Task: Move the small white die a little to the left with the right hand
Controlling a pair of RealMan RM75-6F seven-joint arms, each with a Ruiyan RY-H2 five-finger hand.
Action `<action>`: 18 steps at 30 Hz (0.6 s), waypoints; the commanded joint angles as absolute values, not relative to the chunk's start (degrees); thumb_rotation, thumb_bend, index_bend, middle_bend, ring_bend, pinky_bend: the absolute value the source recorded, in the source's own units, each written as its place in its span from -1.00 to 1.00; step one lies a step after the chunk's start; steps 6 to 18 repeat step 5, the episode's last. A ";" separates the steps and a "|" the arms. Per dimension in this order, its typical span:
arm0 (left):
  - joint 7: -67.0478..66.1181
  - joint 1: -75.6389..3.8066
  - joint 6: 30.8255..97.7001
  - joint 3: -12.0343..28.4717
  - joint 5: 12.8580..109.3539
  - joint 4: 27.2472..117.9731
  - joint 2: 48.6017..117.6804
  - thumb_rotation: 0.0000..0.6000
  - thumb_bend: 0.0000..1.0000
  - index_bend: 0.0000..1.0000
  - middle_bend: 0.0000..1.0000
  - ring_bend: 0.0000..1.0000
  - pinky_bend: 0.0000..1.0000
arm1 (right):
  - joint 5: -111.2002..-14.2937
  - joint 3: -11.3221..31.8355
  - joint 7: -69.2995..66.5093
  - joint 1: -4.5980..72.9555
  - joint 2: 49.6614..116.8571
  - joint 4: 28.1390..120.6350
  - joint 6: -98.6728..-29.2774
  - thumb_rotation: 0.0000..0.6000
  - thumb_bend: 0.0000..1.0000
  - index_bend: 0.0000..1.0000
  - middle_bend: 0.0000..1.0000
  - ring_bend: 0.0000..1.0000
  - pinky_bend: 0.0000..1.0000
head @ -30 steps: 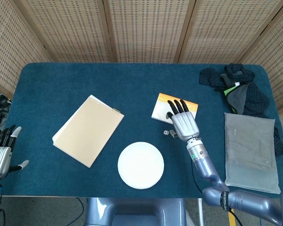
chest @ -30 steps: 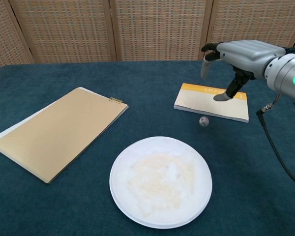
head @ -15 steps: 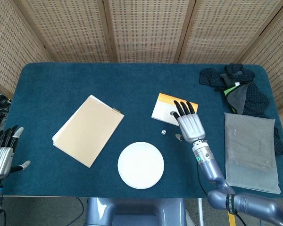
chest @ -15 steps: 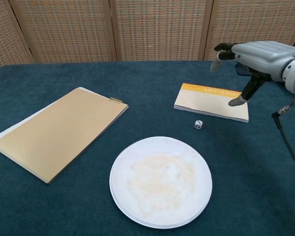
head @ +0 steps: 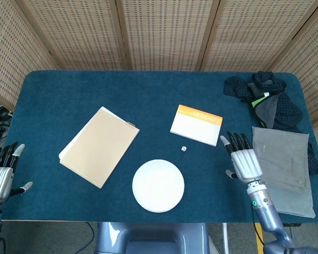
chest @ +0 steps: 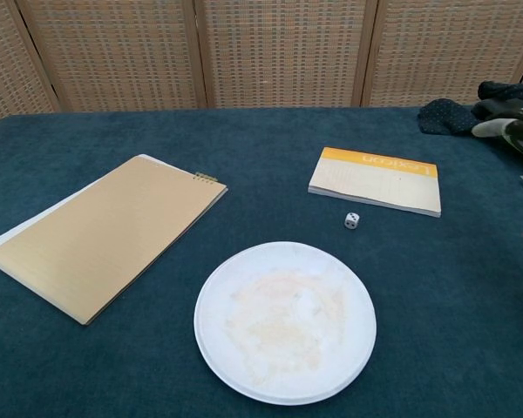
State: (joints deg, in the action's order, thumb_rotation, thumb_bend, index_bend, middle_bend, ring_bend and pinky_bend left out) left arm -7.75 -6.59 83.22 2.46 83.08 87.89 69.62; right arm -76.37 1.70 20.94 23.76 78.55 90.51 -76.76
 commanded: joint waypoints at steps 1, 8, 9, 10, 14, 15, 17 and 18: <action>-8.08 -6.51 83.42 2.41 83.22 87.85 69.82 1.00 -1.00 -1.00 -1.00 -1.00 -1.00 | -81.78 -2.40 15.74 18.72 77.08 87.82 -82.47 1.00 -0.52 -1.00 -1.00 -1.00 -1.00; -8.11 -6.24 84.11 2.42 83.50 87.76 70.00 1.00 -1.00 -1.00 -1.00 -1.00 -1.00 | -84.46 -3.84 12.95 15.98 76.84 84.99 -85.66 1.00 -0.52 -1.00 -1.00 -1.00 -1.00; -8.11 -6.24 84.11 2.42 83.50 87.76 70.00 1.00 -1.00 -1.00 -1.00 -1.00 -1.00 | -84.46 -3.84 12.95 15.98 76.84 84.99 -85.66 1.00 -0.52 -1.00 -1.00 -1.00 -1.00; -8.11 -6.24 84.11 2.42 83.50 87.76 70.00 1.00 -1.00 -1.00 -1.00 -1.00 -1.00 | -84.46 -3.84 12.95 15.98 76.84 84.99 -85.66 1.00 -0.52 -1.00 -1.00 -1.00 -1.00; -8.11 -6.24 84.11 2.42 83.50 87.76 70.00 1.00 -1.00 -1.00 -1.00 -1.00 -1.00 | -84.46 -3.84 12.95 15.98 76.84 84.99 -85.66 1.00 -0.52 -1.00 -1.00 -1.00 -1.00; -8.11 -6.24 84.11 2.42 83.50 87.76 70.00 1.00 -1.00 -1.00 -1.00 -1.00 -1.00 | -84.46 -3.84 12.95 15.98 76.84 84.99 -85.66 1.00 -0.52 -1.00 -1.00 -1.00 -1.00; -8.11 -6.24 84.11 2.42 83.50 87.76 70.00 1.00 -1.00 -1.00 -1.00 -1.00 -1.00 | -84.46 -3.84 12.95 15.98 76.84 84.99 -85.66 1.00 -0.52 -1.00 -1.00 -1.00 -1.00; -8.11 -6.24 84.11 2.42 83.50 87.76 70.00 1.00 -1.00 -1.00 -1.00 -1.00 -1.00 | -84.46 -3.84 12.95 15.98 76.84 84.99 -85.66 1.00 -0.52 -1.00 -1.00 -1.00 -1.00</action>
